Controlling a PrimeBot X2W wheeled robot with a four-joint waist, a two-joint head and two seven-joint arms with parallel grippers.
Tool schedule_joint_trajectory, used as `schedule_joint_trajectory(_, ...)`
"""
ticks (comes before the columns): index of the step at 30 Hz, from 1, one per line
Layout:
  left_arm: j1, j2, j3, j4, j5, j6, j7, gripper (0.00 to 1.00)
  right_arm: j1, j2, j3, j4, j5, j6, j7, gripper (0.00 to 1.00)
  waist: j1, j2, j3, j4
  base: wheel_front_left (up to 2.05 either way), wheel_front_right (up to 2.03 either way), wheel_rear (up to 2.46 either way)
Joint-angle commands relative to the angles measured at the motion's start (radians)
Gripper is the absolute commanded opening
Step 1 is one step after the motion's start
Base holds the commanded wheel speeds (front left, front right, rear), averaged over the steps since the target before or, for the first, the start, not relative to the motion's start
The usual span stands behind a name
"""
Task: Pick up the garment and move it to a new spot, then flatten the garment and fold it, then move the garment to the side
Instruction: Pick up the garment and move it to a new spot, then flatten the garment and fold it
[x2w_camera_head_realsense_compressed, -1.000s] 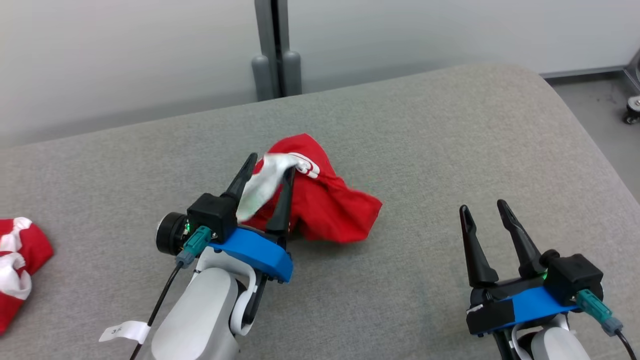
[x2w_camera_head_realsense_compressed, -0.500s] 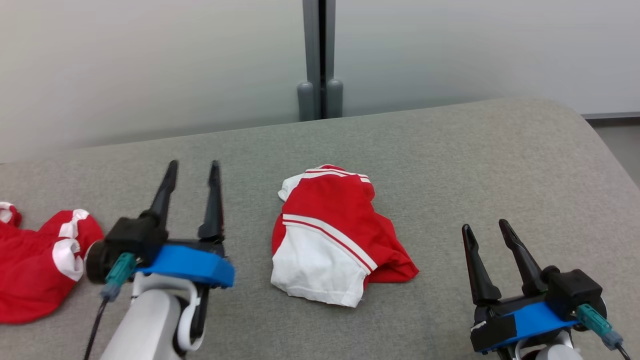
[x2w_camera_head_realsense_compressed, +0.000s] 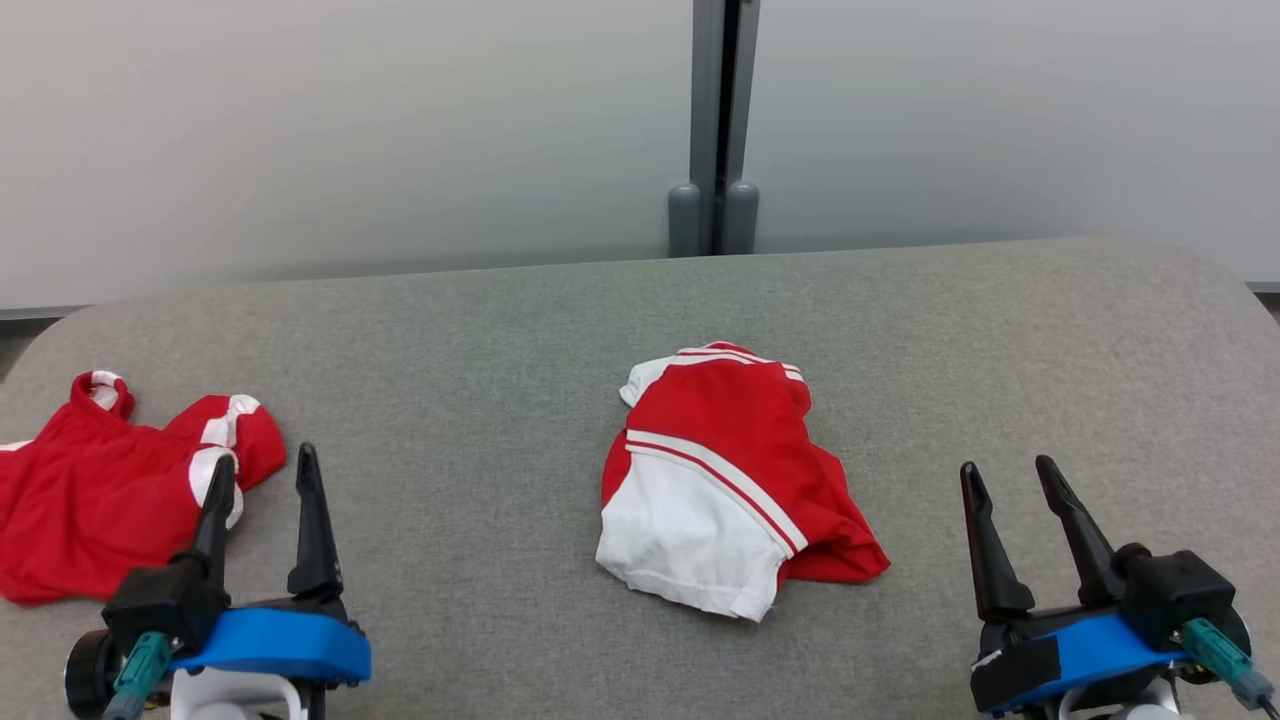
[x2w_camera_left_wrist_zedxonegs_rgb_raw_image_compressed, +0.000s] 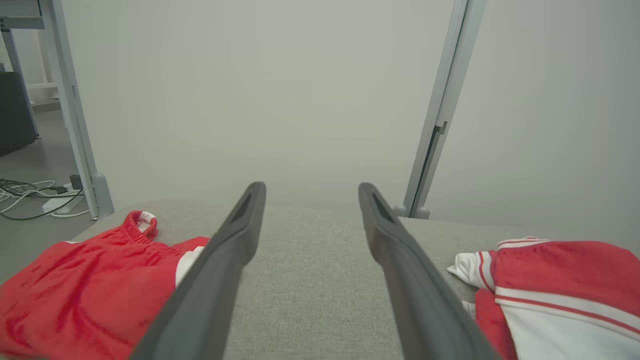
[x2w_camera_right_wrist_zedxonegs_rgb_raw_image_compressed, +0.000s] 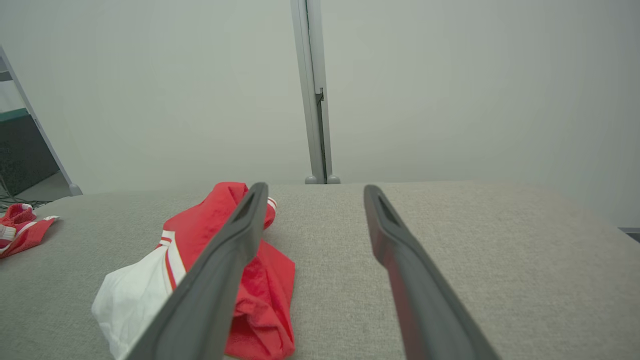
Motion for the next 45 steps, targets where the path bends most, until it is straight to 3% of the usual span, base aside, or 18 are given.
schedule_joint_trajectory(1, 0.01, 0.005, 0.001, 0.0, 0.002, -0.004, -0.004, 1.0, 0.017, -0.004, -0.003, -0.004, -0.009, 0.0, 0.004, 1.0, 0.0001, 0.0, -0.002, 0.004, 0.0, 0.0, 0.0)
schedule_joint_trajectory(10, 0.062, -0.005, -0.017, 0.009, 0.022, -0.012, -0.004, 1.0, 0.037, -0.004, -0.012, -0.012, -0.012, 0.0, 0.023, 1.0, 0.0001, 0.0, -0.009, 0.026, 0.0, 0.0, 0.0)
schedule_joint_trajectory(45, 0.008, -0.017, -0.052, 0.03, 0.036, -0.027, -0.004, 1.0, 0.032, -0.004, -0.006, -0.002, -0.007, 0.0, 0.03, 1.0, 0.0001, 0.0, 0.002, 0.026, 0.0, 0.0, 0.0)
